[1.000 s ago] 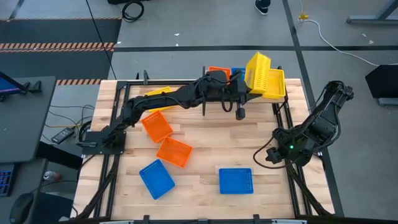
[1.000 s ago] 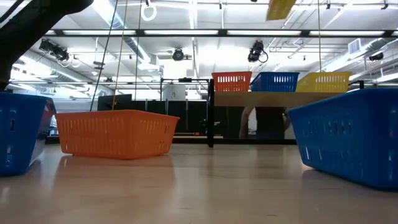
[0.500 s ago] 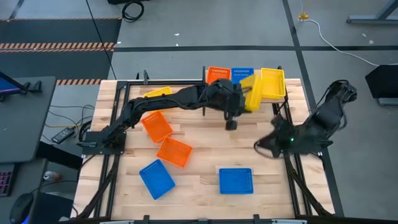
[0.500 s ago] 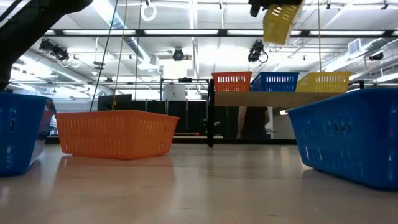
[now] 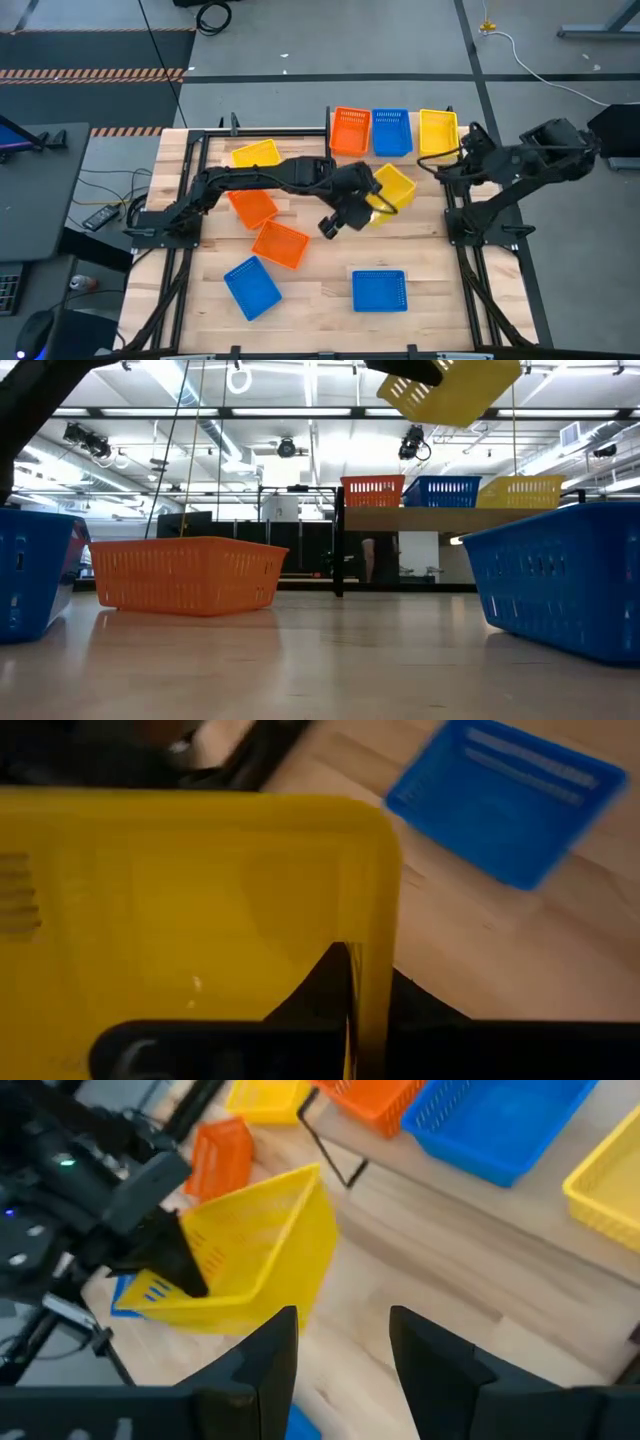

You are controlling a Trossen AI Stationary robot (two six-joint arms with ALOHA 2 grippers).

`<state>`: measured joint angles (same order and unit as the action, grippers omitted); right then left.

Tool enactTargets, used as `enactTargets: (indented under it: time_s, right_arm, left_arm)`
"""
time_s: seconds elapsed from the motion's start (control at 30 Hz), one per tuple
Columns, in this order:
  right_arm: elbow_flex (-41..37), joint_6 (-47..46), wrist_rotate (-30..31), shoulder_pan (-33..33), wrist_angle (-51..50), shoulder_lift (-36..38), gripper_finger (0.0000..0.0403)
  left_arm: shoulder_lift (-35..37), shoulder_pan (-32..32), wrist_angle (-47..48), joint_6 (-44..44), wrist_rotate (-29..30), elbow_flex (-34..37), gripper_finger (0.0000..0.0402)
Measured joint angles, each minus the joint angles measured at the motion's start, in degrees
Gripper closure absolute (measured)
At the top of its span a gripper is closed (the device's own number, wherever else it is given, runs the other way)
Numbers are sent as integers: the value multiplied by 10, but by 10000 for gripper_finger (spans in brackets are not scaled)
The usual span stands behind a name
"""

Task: Stack baskets on shelf by color
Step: Stack the bottom yellow basket on top of the yellow basket on the shelf

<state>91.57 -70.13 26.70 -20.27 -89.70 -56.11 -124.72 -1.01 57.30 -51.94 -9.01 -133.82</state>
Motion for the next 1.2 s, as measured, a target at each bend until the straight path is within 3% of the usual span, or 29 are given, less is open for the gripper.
enactTargets:
  time_s: [0.3,0.53,0.77,1.07,1.2]
  right_arm:
    - [-7,80,-184,122,26,-57,237]
    - [-7,134,-271,182,102,-90,235]
    - [-7,194,-382,229,90,-148,235]
    - [-7,263,-408,258,32,-207,237]
    - [-7,290,-411,267,26,-211,268]
  left_arm:
    - [0,-22,17,-42,4,0,395]
    - [0,-25,45,-42,4,0,395]
    - [0,-32,37,-43,14,0,395]
    - [0,-38,36,-42,54,0,394]
    - [0,-38,20,-14,89,0,384]
